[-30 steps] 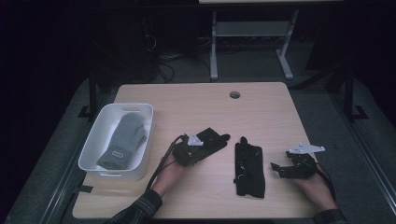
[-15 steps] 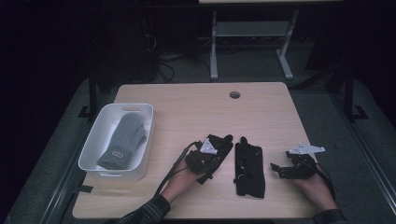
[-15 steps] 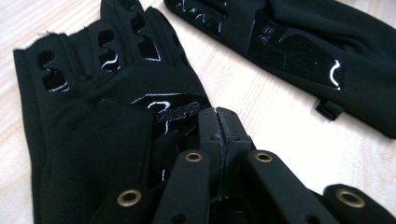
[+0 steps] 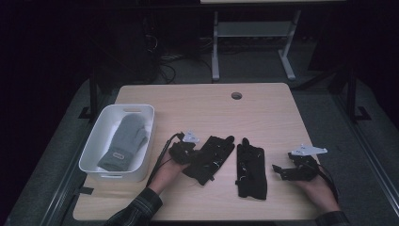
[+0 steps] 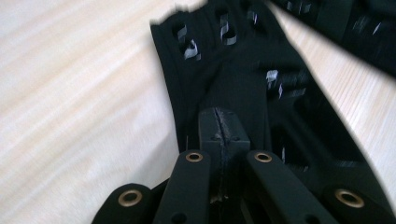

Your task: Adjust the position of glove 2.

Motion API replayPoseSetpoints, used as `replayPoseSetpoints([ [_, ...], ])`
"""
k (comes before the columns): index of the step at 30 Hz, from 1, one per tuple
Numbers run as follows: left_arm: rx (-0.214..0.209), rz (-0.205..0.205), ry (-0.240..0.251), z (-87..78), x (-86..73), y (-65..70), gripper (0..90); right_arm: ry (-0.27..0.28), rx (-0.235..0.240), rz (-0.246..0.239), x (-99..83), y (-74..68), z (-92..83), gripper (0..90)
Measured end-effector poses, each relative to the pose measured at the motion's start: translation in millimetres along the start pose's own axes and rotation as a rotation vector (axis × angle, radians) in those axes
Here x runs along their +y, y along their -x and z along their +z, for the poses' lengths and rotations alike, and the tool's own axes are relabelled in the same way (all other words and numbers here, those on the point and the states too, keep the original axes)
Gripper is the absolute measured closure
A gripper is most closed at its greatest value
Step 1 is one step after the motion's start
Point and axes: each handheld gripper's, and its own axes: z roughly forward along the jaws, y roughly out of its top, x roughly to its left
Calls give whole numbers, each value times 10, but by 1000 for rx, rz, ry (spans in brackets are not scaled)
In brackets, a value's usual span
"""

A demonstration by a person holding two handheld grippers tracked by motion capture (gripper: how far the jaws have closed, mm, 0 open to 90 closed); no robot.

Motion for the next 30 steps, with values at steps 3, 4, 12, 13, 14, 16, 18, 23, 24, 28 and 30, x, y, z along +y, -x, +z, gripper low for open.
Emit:
replayPoseSetpoints([
  [3, -6, 20, -14, -6, -13, 55, 893, 0, -1, 1, -2, -1, -2, 154],
  [4, -7, 37, -22, -16, -17, 86, 893, 0, -1, 1, -2, -1, -2, 154],
  [12, -48, 71, -31, -51, -67, 247, 893, -1, 0, 0, -5, 0, -5, 153],
  [13, -59, 78, -33, -48, -64, 271, 893, -1, 0, 0, -4, 0, -5, 153],
  [14, -61, 82, -35, -46, -62, 284, 893, -1, 0, 0, -5, 0, -5, 152],
  [16, -79, 87, -36, -34, -50, 321, 893, -1, 0, 0, -5, 0, -5, 153],
  [18, -89, 93, -34, -21, -43, 352, 893, -1, 0, 0, -5, 0, -5, 153],
  [23, -95, 88, -23, -22, -37, 365, 850, -1, 0, 0, -4, -1, -5, 153],
  [24, -88, 88, -21, -34, -36, 357, 814, -1, -2, 0, -5, -2, -7, 156],
  [28, -66, 63, 6, -83, -34, 301, 651, 1, -1, -9, 18, -27, -44, 342],
  [30, -53, 50, 5, -86, -36, 263, 557, 3, 14, -24, 50, -61, -80, 553],
])
